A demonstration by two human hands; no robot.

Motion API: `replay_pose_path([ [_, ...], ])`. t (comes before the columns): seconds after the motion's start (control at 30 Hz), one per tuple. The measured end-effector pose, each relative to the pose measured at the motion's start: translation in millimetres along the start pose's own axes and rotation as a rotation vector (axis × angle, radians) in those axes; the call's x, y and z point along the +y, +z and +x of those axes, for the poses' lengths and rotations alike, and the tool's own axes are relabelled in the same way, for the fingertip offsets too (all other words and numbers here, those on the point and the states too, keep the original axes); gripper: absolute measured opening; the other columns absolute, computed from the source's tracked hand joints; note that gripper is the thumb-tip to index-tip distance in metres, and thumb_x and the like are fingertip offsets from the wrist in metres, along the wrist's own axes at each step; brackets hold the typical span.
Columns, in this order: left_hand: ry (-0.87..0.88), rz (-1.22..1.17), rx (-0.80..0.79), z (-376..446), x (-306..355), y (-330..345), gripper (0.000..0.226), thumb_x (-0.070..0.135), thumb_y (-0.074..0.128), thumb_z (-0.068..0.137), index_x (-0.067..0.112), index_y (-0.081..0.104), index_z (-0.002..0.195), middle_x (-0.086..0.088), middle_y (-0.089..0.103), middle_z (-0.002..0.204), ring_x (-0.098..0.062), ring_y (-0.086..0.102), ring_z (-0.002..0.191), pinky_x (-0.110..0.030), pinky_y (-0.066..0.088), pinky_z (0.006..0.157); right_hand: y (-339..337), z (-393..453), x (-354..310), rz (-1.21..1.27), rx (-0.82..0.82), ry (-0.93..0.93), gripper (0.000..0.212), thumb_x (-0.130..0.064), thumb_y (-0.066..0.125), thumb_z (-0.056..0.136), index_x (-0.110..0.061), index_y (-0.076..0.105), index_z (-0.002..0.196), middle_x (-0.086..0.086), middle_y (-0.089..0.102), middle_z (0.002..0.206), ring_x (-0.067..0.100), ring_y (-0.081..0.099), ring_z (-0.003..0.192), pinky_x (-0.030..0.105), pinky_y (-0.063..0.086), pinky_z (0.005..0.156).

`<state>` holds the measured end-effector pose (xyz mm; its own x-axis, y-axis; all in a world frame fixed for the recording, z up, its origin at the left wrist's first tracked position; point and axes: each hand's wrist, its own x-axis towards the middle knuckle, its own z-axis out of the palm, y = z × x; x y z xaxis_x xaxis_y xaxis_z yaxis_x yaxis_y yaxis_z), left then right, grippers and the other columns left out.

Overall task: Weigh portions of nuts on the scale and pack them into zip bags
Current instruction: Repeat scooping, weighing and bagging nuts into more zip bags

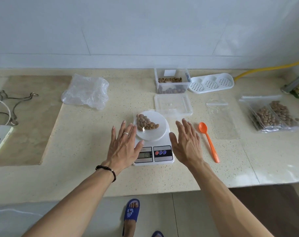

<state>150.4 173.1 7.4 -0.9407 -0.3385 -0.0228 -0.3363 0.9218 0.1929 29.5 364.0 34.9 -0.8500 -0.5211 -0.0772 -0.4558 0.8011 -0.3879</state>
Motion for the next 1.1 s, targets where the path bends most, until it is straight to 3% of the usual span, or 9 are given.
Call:
replay_pose_path([
  [0.13,0.101,-0.074,-0.016,53.6,13.1,-15.9,0.082,0.060,0.006,0.088,0.011,0.030,0.149,-0.010,0.034,0.154,-0.029,0.013,0.148,-0.051,0.008,0.120,-10.9,18.7,6.8,0.150,0.051,0.153,0.054,-0.040,0.035,0.103,-0.016,0.028,0.151,0.010,0.021,0.161,0.030,0.019,0.147,0.045,0.019,0.116],
  [0.27,0.225,-0.064,-0.040,112.1,31.3,-12.5,0.059,0.050,0.034,0.097,0.011,0.038,0.141,-0.012,0.045,0.144,-0.029,0.030,0.140,-0.047,0.025,0.114,-14.8,37.2,17.8,0.345,0.102,0.297,0.051,-0.035,0.040,0.102,-0.014,0.033,0.148,0.012,0.038,0.148,0.032,0.048,0.126,0.042,0.041,0.100],
  [0.4,0.330,-0.033,-0.111,154.8,47.3,-3.8,0.059,0.046,0.046,0.096,0.014,0.033,0.144,-0.009,0.040,0.146,-0.026,0.037,0.133,-0.041,0.027,0.112,-11.3,62.2,23.8,0.596,0.131,0.531,0.050,-0.031,0.048,0.099,-0.015,0.037,0.146,0.009,0.051,0.138,0.019,0.056,0.104,0.037,0.048,0.086],
  [0.57,0.373,-0.056,-0.156,177.9,48.7,4.9,0.060,0.044,0.050,0.094,0.016,0.031,0.143,-0.007,0.037,0.146,-0.026,0.043,0.128,-0.041,0.034,0.104,-2.1,87.8,24.7,0.957,0.113,0.736,0.048,-0.013,0.066,0.090,-0.003,0.048,0.134,0.009,0.066,0.101,0.018,0.068,0.081,0.031,0.058,0.074],
  [0.67,0.352,-0.134,-0.178,187.2,45.6,0.3,0.063,0.044,0.052,0.094,0.017,0.029,0.146,-0.008,0.040,0.144,-0.026,0.047,0.124,-0.041,0.036,0.101,-11.5,97.1,19.6,0.996,0.078,0.649,0.034,-0.002,0.066,0.087,-0.001,0.062,0.120,0.006,0.065,0.079,0.013,0.065,0.068,0.022,0.057,0.066],
  [0.83,0.149,-0.448,-0.150,202.0,41.9,-32.0,0.056,0.043,0.055,0.094,0.015,0.041,0.141,-0.006,0.056,0.122,-0.025,0.059,0.102,-0.037,0.046,0.090,-38.7,111.6,2.6,0.975,0.039,0.472,0.018,-0.003,0.059,0.090,-0.012,0.072,0.097,0.001,0.061,0.073,0.013,0.063,0.069,0.025,0.054,0.067],
  [0.93,0.132,-0.648,-0.099,206.7,41.9,-61.9,0.025,0.035,0.059,0.094,0.014,0.065,0.107,0.001,0.066,0.091,-0.017,0.063,0.083,-0.026,0.050,0.074,-58.5,122.0,-6.4,0.983,0.077,0.434,0.016,-0.002,0.058,0.089,-0.013,0.070,0.090,0.004,0.066,0.078,0.014,0.063,0.071,0.027,0.053,0.065],
  [1.0,0.169,-0.718,-0.049,205.0,42.5,-79.3,0.018,0.029,0.061,0.094,0.017,0.063,0.080,0.005,0.064,0.075,-0.010,0.059,0.068,-0.021,0.047,0.062,-72.0,126.4,-12.9,1.024,0.087,0.388,0.013,-0.003,0.059,0.088,-0.011,0.069,0.088,0.007,0.069,0.082,0.016,0.063,0.071,0.028,0.052,0.065],
  [1.1,0.155,-0.826,-0.017,198.4,46.3,-98.9,0.021,0.024,0.061,0.094,0.015,0.060,0.074,0.004,0.063,0.068,-0.004,0.054,0.054,-0.022,0.045,0.056,-88.5,128.5,-19.3,1.057,0.051,0.249,0.003,-0.011,0.067,0.088,-0.008,0.068,0.089,0.006,0.071,0.081,0.016,0.064,0.071,0.028,0.053,0.067],
])
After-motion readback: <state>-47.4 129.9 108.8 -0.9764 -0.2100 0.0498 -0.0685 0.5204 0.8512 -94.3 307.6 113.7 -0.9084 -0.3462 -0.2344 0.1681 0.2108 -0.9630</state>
